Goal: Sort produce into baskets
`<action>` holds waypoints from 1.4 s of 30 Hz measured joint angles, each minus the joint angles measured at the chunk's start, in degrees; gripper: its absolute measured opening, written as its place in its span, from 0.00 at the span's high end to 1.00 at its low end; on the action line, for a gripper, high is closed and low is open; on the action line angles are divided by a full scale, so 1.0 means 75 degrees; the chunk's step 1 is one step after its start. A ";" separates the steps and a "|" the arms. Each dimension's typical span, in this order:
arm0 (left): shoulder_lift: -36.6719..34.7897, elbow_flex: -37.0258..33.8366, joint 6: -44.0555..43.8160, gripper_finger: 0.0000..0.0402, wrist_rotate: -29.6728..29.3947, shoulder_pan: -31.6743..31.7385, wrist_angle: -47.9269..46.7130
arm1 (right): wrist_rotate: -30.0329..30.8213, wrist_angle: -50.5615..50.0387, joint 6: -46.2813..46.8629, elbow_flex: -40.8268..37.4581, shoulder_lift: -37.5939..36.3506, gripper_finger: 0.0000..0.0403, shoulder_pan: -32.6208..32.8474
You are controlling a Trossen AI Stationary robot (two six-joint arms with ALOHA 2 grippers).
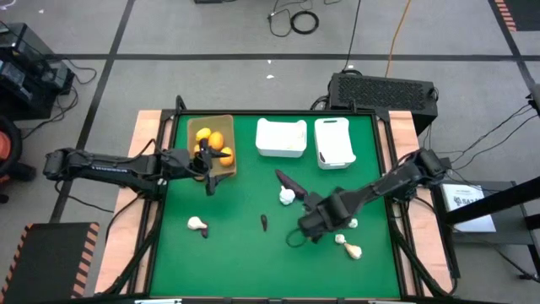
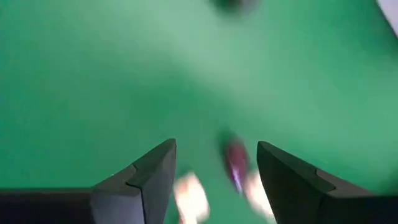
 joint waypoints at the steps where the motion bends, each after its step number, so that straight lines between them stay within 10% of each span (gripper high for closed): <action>1: 0.0005 0.0000 0.0050 0.25 0.0000 0.0000 0.0018 | 0.0234 0.0578 -0.0347 -0.0118 0.0012 0.47 -0.0126; 19: 0.0133 0.0006 0.0113 0.25 0.0060 0.0000 0.0039 | 0.1172 0.5081 -0.6814 -0.1223 0.0011 0.42 -0.1897; 30: 0.0133 0.0006 0.0310 0.25 0.0058 0.0000 -0.0004 | 0.0753 0.5217 -0.6576 -0.1220 0.0350 0.16 -0.2214; 42: 0.0133 0.0006 0.0317 0.25 0.0058 0.0000 -0.0024 | 0.0566 0.4910 -0.6520 -0.1013 0.0839 0.15 -0.2187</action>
